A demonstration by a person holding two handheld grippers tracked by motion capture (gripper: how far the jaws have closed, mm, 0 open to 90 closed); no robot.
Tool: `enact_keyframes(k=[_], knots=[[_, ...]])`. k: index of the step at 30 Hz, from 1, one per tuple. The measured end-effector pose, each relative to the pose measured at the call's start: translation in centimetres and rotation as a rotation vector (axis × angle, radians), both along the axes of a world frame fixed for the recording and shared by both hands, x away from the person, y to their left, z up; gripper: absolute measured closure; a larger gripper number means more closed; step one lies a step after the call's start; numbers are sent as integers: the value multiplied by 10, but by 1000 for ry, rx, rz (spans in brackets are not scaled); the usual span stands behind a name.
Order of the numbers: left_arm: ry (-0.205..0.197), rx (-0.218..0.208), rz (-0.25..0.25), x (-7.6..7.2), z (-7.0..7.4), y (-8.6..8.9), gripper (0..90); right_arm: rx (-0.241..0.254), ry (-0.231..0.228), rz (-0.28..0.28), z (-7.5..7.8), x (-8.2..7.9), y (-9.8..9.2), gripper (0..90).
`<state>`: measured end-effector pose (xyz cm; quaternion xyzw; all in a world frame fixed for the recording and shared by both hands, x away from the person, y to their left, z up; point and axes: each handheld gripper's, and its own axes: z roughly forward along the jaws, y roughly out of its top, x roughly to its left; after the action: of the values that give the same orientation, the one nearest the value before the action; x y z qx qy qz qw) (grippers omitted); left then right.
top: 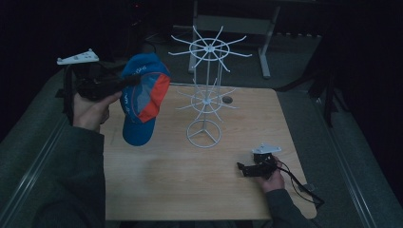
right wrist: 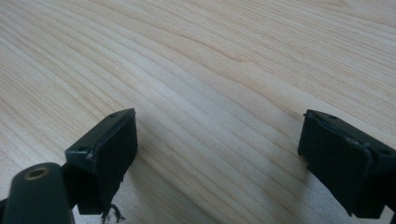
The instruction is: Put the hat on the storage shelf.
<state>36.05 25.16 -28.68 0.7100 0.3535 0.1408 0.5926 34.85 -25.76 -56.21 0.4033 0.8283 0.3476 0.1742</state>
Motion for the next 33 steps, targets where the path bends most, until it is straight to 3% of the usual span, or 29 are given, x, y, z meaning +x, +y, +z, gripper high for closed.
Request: enact_keyframes(k=[14, 33], knots=[[-24, -6, 4, -2, 10, -2, 897, 1, 1, 2, 0, 1, 1, 117], [-41, -58, 4, -1, 18, -1, 897, 1, 0, 3, 0, 2, 1, 117]])
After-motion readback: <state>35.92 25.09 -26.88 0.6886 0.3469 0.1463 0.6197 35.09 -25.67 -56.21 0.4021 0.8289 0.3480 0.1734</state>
